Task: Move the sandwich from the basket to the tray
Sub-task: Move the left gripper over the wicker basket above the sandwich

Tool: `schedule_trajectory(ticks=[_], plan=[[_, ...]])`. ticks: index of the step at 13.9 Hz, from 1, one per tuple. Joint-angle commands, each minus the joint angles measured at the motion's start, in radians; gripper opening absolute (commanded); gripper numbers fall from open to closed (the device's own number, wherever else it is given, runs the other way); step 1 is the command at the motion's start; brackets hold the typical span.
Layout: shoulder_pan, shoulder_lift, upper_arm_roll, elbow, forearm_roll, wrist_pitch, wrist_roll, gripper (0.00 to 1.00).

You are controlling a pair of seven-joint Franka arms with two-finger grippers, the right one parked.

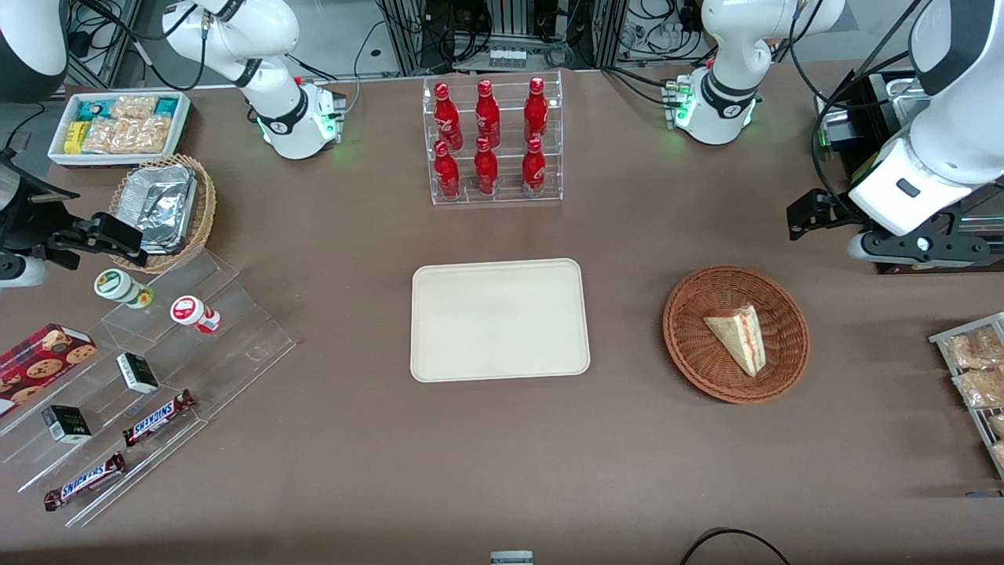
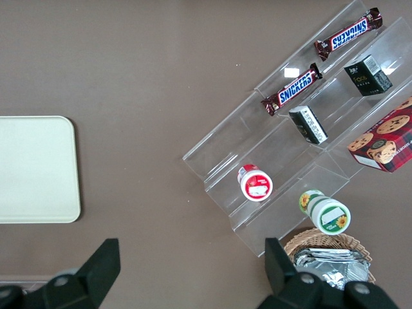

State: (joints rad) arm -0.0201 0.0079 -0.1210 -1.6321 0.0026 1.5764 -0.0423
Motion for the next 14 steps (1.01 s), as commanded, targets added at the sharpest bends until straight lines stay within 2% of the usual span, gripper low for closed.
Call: schedule_trajectory(ticks=[1,4,8,14], plan=[[0.006,0.0,0.0,-0.002,-0.004,0.026,0.021,1.0],[0.005,0.003,-0.002,-0.029,-0.004,0.034,0.019,1.0],[0.006,0.067,-0.002,-0.041,-0.007,0.054,0.019,1.0],[0.008,0.078,0.0,-0.248,-0.006,0.315,0.018,1.0]])
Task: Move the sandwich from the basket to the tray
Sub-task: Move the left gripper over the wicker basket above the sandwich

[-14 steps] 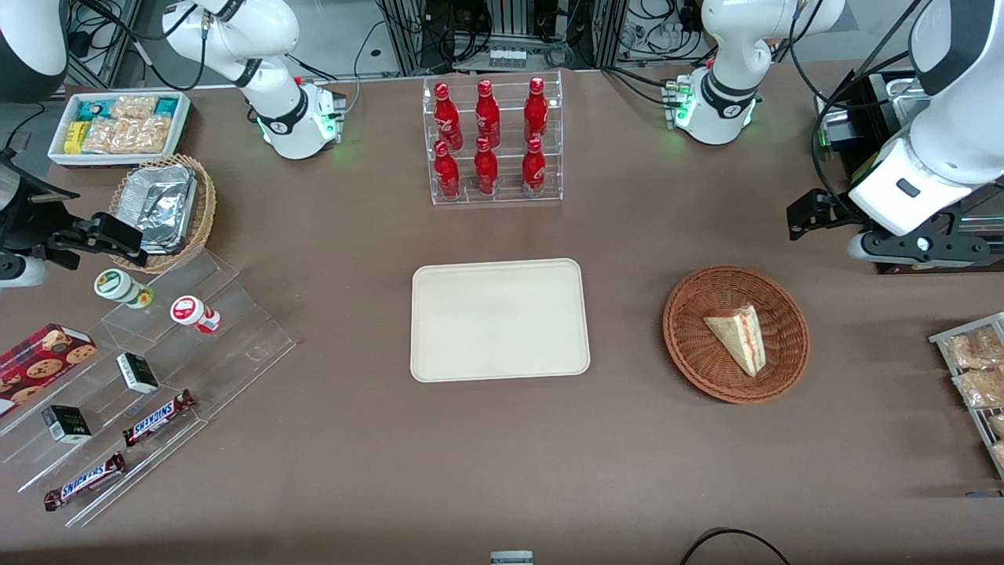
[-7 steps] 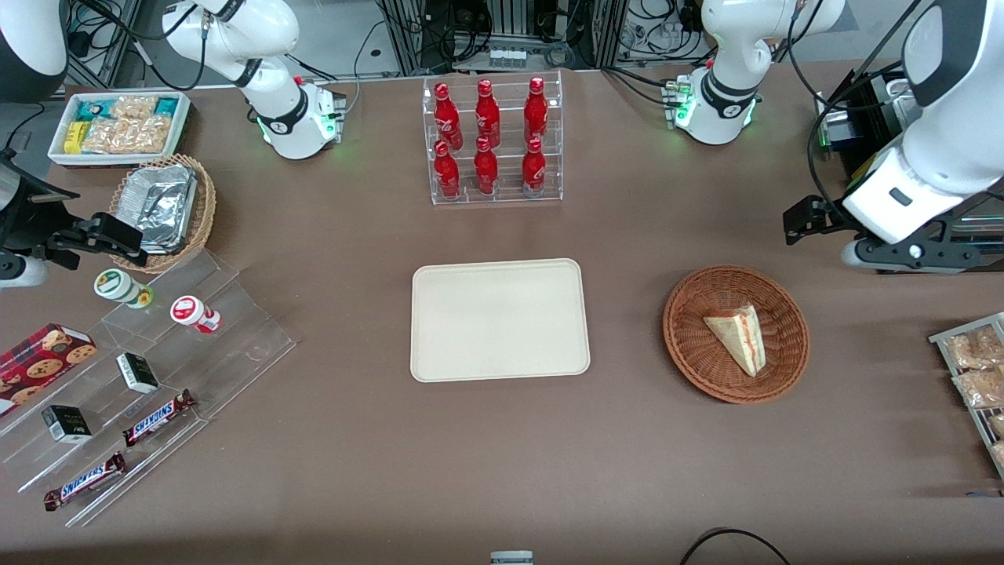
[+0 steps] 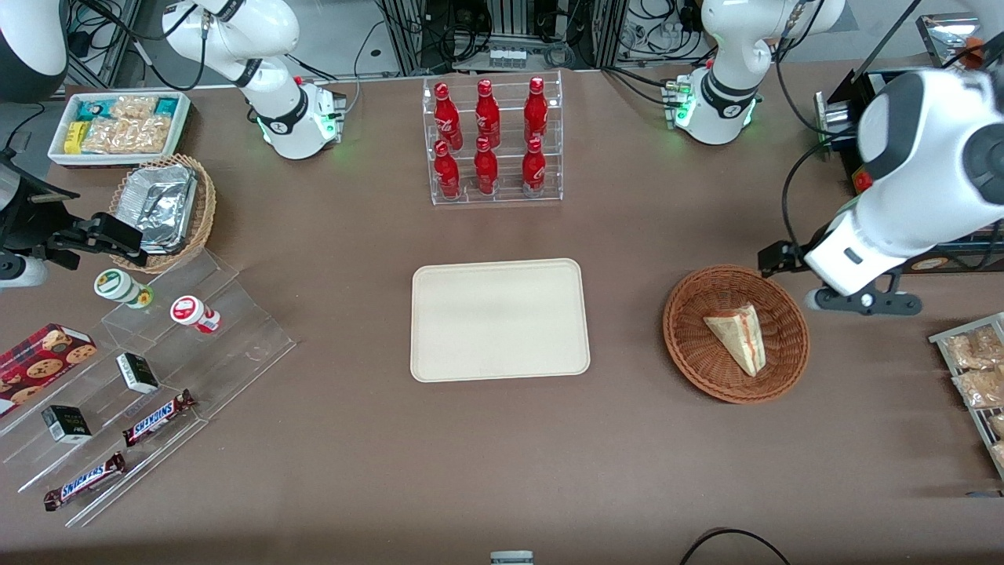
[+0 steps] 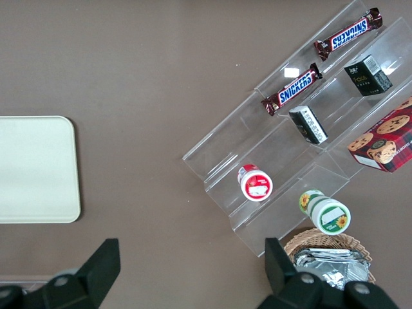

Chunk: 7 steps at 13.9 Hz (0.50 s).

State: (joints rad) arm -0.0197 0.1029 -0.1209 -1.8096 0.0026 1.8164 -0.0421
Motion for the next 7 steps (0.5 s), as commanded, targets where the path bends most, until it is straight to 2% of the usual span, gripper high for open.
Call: schedule_trajectory(ticks=[1,7], plan=[[0.006,-0.003,0.0,-0.106,-0.006,0.128,0.018,1.0],[0.007,0.038,0.001,-0.307,-0.006,0.435,0.018,1.0]])
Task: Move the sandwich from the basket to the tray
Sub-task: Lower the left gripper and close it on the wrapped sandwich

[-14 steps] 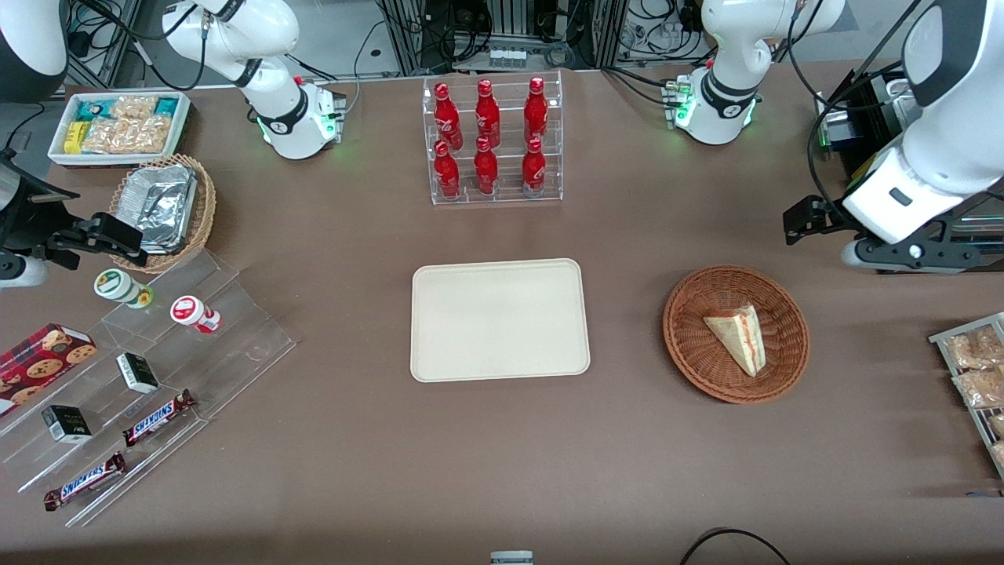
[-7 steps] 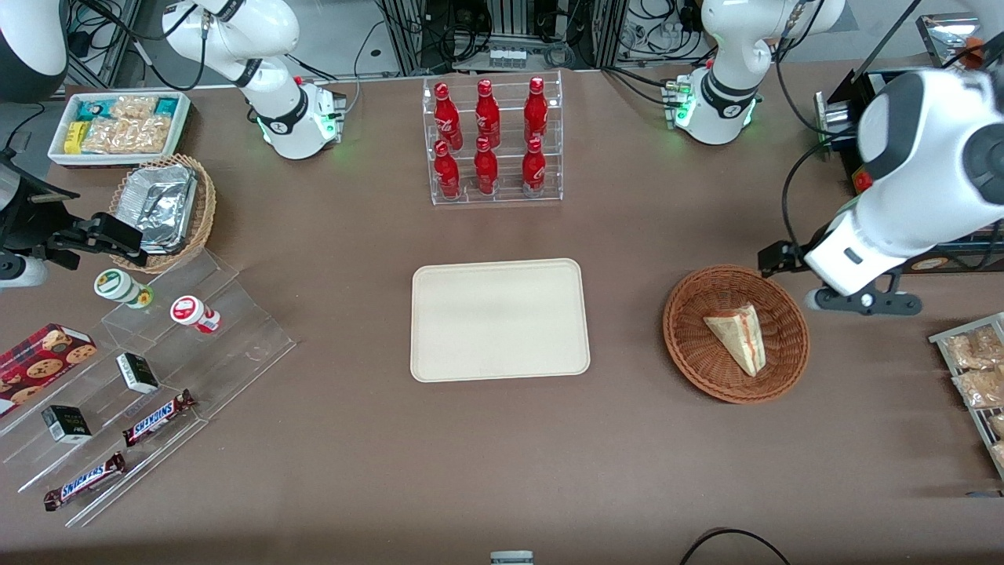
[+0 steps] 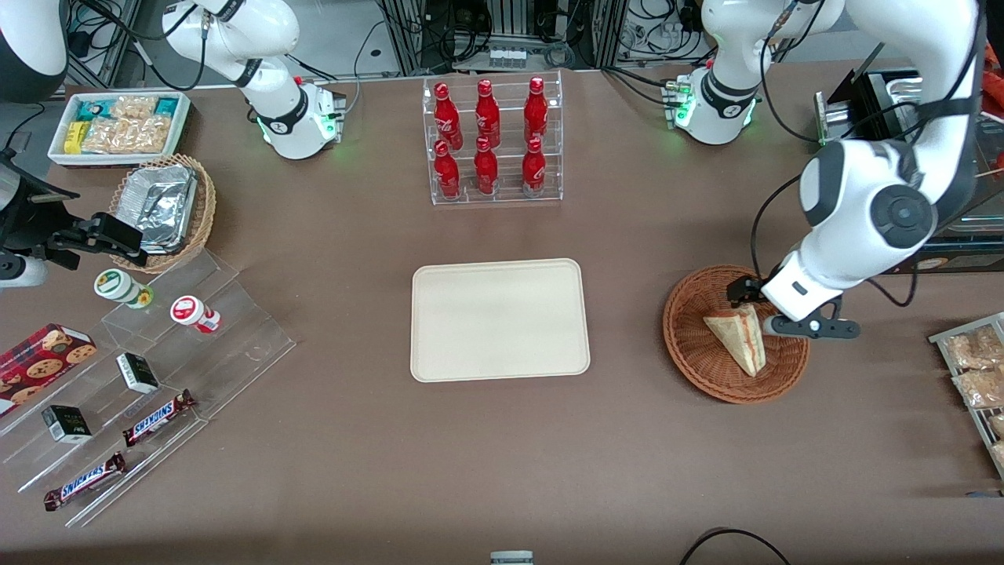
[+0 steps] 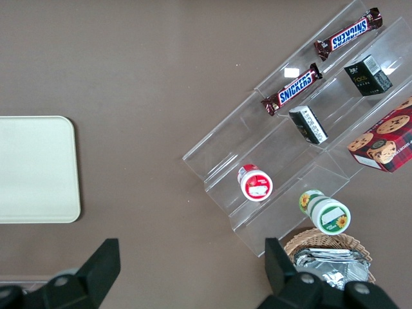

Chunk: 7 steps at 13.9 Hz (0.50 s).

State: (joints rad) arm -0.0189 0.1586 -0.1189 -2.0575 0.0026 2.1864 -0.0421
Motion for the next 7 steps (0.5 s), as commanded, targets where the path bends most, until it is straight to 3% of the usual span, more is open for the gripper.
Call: schedule_trajectory(ticks=[1,4,7], plan=[[0.007,-0.016,-0.001,-0.076,-0.006,0.088,0.016,1.0],[0.008,-0.004,0.018,-0.095,-0.007,0.124,-0.046,1.0],[0.007,-0.002,0.022,-0.128,-0.007,0.188,-0.248,1.0]])
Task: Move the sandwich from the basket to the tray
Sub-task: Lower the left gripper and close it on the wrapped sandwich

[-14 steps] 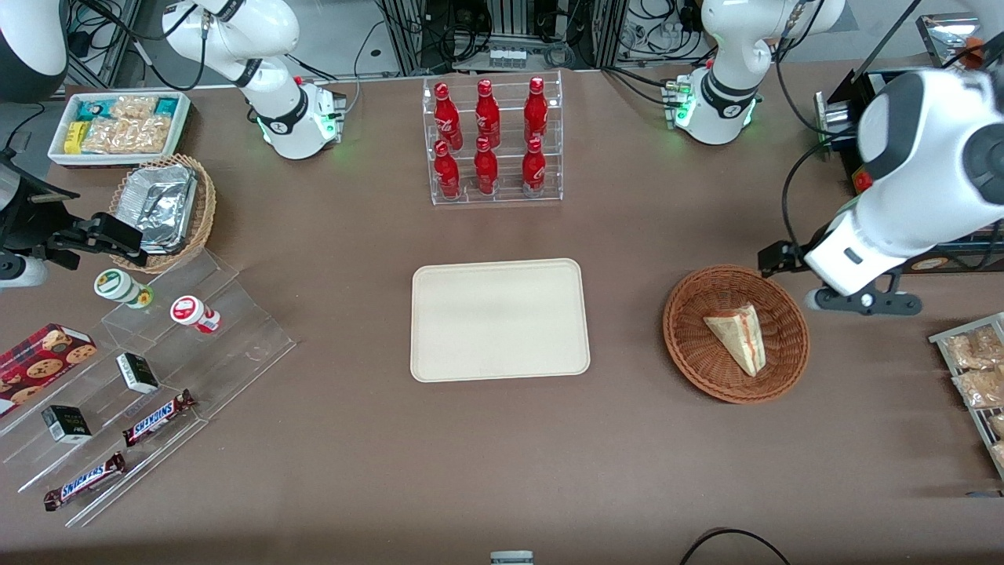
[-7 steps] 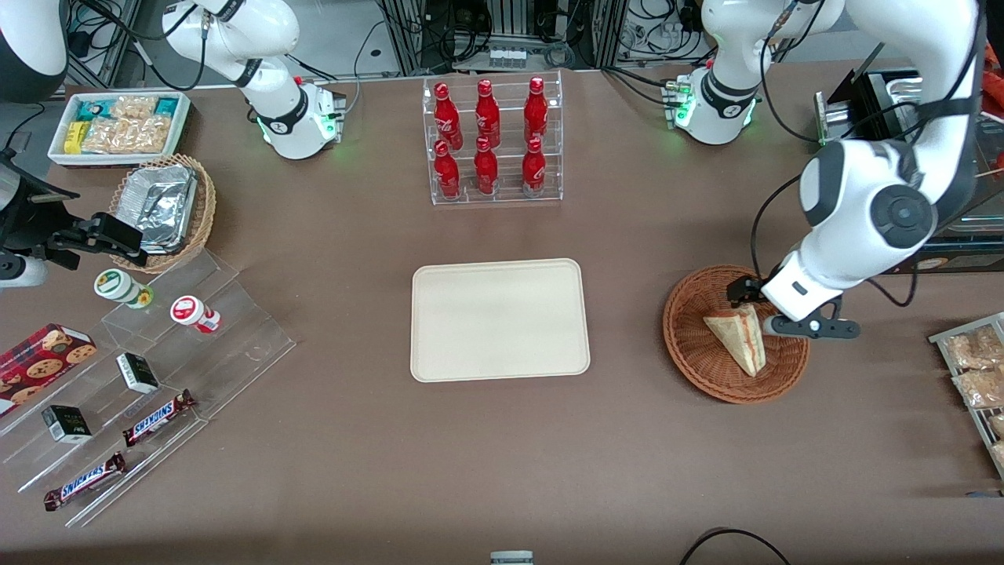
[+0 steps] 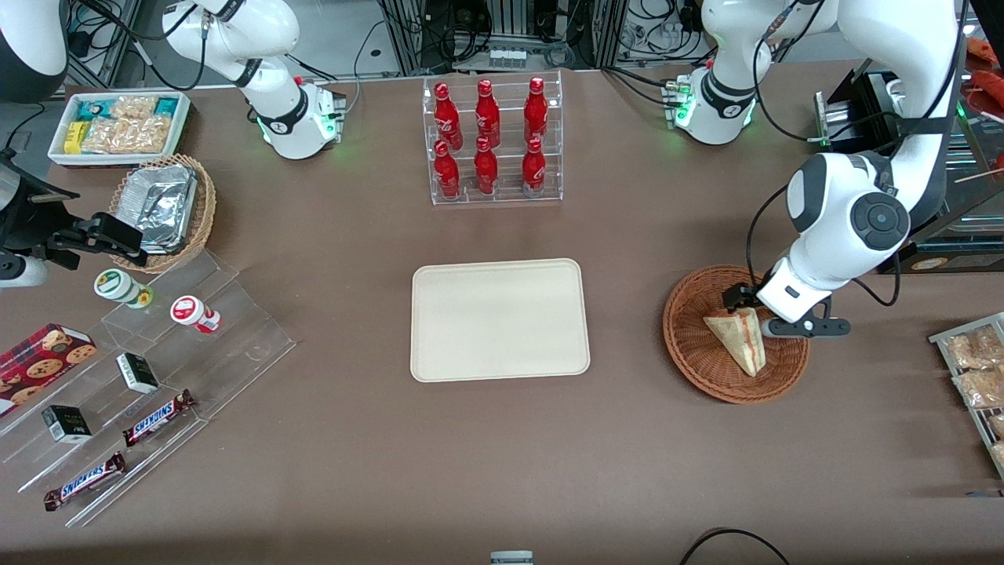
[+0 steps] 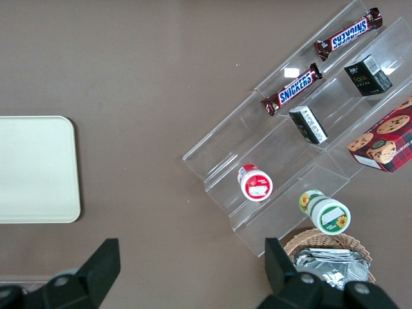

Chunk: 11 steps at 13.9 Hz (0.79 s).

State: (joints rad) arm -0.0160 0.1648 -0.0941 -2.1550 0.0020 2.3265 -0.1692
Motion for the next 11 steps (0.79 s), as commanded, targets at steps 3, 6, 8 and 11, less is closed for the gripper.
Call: schedule_trajectory(ticks=[3,6,8,11], plan=[[0.004,0.012,-0.003,-0.032,-0.007,0.094,-0.411,1.0],[-0.001,0.028,-0.004,-0.032,-0.007,0.126,-0.574,1.0],[-0.001,0.035,-0.004,-0.032,-0.011,0.126,-0.602,1.0],[-0.001,0.056,-0.004,-0.031,-0.011,0.129,-0.602,1.0]])
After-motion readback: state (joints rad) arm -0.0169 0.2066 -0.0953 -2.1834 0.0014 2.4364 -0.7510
